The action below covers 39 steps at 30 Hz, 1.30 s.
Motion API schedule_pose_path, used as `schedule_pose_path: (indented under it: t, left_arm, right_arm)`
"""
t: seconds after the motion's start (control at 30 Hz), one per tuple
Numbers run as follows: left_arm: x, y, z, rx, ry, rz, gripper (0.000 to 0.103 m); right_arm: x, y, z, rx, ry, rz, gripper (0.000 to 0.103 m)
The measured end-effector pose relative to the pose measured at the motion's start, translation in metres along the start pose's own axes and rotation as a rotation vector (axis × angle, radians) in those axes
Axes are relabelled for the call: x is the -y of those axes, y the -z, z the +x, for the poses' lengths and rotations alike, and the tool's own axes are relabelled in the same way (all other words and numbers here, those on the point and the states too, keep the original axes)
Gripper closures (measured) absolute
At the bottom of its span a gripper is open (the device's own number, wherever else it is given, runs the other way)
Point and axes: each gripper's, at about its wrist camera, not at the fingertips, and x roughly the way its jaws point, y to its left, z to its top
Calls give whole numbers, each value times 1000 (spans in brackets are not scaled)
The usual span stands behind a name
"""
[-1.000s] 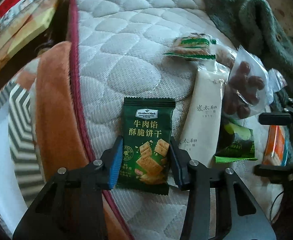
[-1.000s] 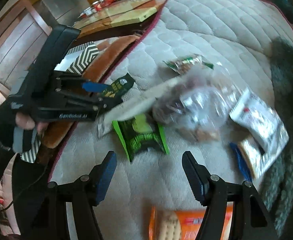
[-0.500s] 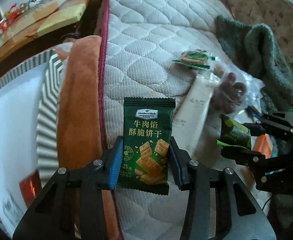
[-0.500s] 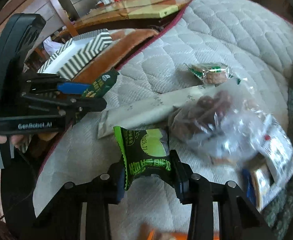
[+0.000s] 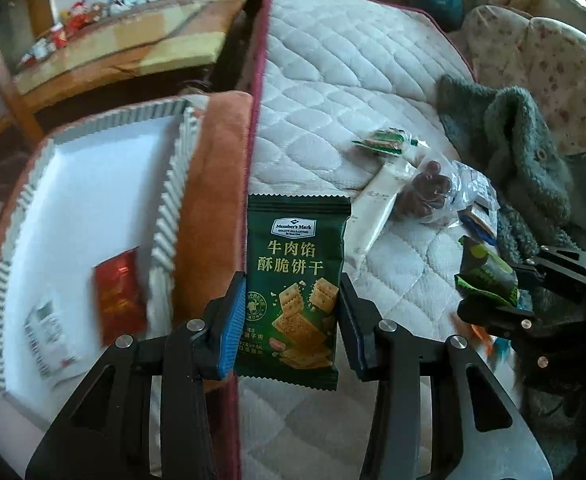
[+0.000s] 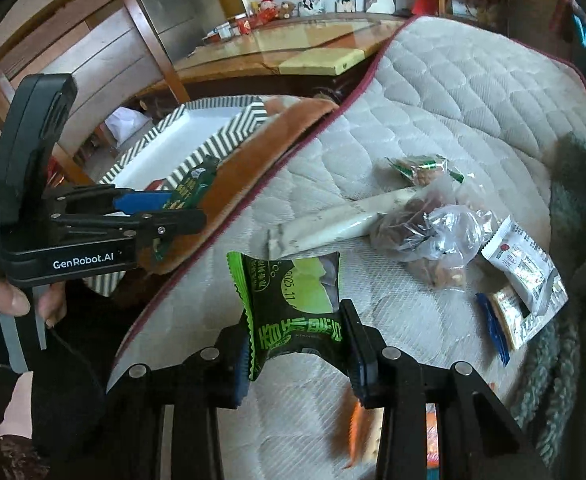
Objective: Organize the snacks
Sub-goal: 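Grasp the green cracker pack with left while right grasps green-yellow packet, then carry both packets over the white tray and open both grippers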
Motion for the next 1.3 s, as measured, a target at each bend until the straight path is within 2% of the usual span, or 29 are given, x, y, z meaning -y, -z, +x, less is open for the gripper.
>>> schedule_pose_path:
  t: [0.3, 0.6, 1.3]
  left_arm:
    - [-15, 18, -37, 63, -54, -49, 61]
    - [-46, 32, -64, 109, -109, -111, 61]
    - [-110, 54, -80, 137, -201, -238, 61]
  right_arm:
    - [-34, -8, -8, 11, -3, -53, 65]
    - [-69, -16, -4, 0, -20, -114, 65]
    - [-130, -42, 24, -51, -68, -229, 65]
